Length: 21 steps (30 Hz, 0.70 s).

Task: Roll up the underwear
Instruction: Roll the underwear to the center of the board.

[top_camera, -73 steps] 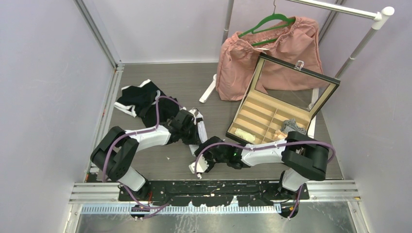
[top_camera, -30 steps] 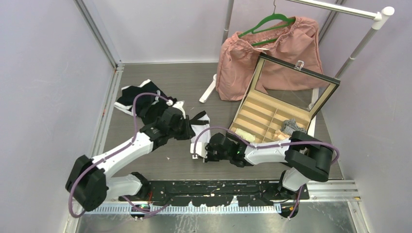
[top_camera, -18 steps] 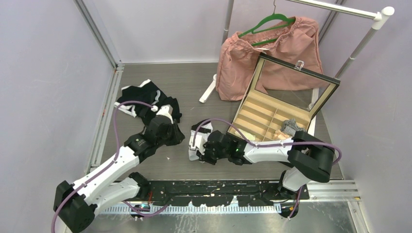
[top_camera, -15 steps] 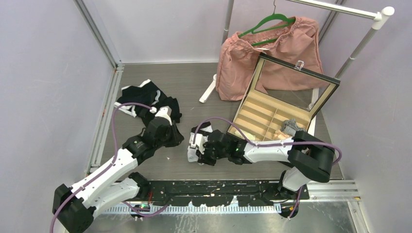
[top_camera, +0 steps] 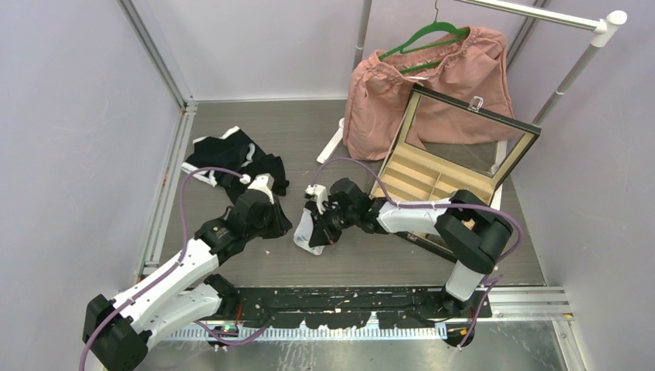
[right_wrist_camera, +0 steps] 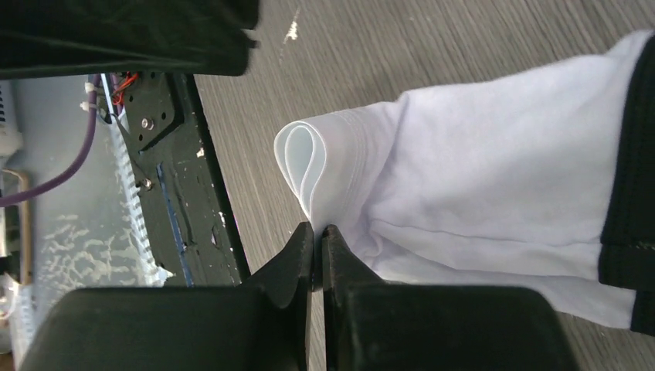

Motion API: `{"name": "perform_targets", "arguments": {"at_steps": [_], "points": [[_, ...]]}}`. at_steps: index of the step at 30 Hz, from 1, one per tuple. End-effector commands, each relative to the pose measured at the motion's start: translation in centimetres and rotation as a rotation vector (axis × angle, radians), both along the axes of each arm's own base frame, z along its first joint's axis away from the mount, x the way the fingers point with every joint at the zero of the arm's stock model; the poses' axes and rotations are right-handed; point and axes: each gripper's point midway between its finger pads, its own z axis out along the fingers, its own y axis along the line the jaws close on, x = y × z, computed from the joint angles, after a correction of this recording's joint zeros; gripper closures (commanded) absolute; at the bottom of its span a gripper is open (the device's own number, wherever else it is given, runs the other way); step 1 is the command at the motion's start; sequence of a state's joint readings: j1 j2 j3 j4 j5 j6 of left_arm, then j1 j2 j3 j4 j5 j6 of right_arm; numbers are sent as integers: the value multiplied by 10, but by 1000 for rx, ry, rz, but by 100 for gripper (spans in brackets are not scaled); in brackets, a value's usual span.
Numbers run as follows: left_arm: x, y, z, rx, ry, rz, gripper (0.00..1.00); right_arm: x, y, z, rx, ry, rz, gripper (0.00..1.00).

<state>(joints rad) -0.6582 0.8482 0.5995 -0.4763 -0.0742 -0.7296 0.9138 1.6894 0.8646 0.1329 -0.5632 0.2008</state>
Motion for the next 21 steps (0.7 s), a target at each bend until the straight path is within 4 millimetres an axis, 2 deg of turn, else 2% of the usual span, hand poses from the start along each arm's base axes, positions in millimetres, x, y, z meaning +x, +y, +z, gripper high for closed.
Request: {"name": "perform_targets", "arguments": {"at_steps": [1, 5, 15, 21], "points": [[0, -3, 5, -22, -18, -15, 82, 5, 2, 4, 4, 137, -42, 99], [-1, -5, 5, -27, -19, -30, 83, 14, 1, -8, -27, 199, -90, 99], [-7, -19, -1, -73, -7, -111, 88, 32, 2, -20, -47, 246, -160, 98], [-11, -30, -9, -93, 21, -168, 96, 36, 2, -28, -77, 252, -176, 97]]}}
